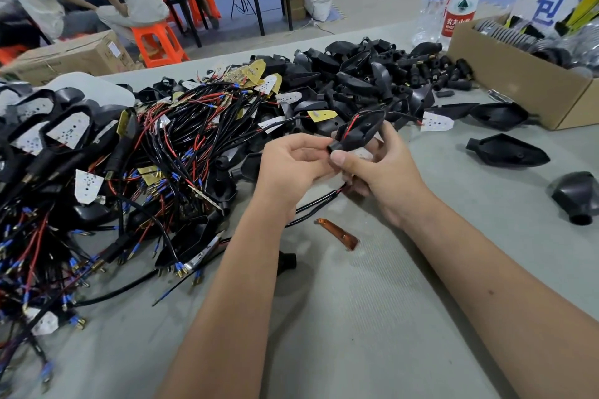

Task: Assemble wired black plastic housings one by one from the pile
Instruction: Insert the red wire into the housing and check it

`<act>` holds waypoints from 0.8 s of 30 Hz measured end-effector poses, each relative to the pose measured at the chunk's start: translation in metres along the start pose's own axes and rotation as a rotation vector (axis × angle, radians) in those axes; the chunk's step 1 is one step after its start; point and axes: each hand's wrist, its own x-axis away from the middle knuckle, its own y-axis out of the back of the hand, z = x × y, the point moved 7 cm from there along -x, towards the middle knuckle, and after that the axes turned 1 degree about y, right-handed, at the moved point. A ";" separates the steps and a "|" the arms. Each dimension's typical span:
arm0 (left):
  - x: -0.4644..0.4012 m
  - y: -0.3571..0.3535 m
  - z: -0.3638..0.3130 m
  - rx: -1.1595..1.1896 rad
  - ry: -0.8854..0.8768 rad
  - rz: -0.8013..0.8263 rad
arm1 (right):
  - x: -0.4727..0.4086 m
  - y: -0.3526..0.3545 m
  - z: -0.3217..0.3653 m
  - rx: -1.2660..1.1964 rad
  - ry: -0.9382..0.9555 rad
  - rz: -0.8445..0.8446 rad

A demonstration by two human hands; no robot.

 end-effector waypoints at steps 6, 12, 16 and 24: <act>0.007 -0.004 0.001 -0.252 0.050 0.226 | 0.000 0.002 -0.002 -0.194 -0.113 -0.003; 0.014 0.016 -0.019 -0.369 -0.008 0.350 | -0.011 0.016 -0.011 -0.563 -0.194 -0.098; 0.020 0.041 -0.032 -0.384 -0.013 0.331 | -0.016 0.027 -0.013 -0.756 -0.218 -0.130; 0.028 0.124 -0.057 -0.501 -0.050 0.093 | -0.020 0.042 -0.014 -0.855 -0.190 -0.209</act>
